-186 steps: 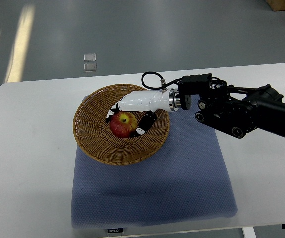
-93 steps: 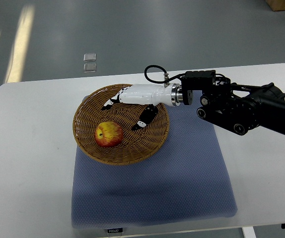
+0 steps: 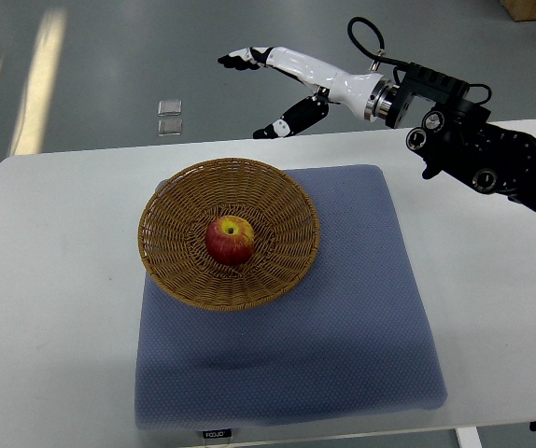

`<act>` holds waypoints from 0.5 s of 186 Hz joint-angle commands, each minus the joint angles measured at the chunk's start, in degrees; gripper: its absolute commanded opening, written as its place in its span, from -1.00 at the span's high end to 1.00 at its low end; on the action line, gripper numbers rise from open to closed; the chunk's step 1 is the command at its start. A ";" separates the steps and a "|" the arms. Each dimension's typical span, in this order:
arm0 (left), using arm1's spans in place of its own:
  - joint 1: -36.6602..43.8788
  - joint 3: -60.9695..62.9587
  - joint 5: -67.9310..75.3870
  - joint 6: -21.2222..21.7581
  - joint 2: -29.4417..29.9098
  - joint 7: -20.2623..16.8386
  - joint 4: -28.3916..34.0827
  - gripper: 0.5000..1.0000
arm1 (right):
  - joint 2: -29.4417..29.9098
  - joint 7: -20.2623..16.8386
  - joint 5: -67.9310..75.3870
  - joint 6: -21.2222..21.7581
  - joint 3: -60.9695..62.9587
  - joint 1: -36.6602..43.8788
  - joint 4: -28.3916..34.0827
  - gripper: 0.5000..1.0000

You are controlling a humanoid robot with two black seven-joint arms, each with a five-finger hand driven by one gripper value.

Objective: Place red apple in basket with right hand

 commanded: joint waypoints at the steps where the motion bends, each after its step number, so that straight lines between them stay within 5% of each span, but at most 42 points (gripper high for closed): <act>1: 0.00 0.00 0.00 0.00 0.00 0.01 0.00 -1.00 | -0.41 -0.12 10.31 0.02 -0.05 -0.91 -0.66 -0.65; 93: 0.00 0.00 0.00 0.00 0.00 0.01 0.00 -1.00 | 2.40 -5.05 44.84 -7.89 1.88 -7.59 -1.28 -0.65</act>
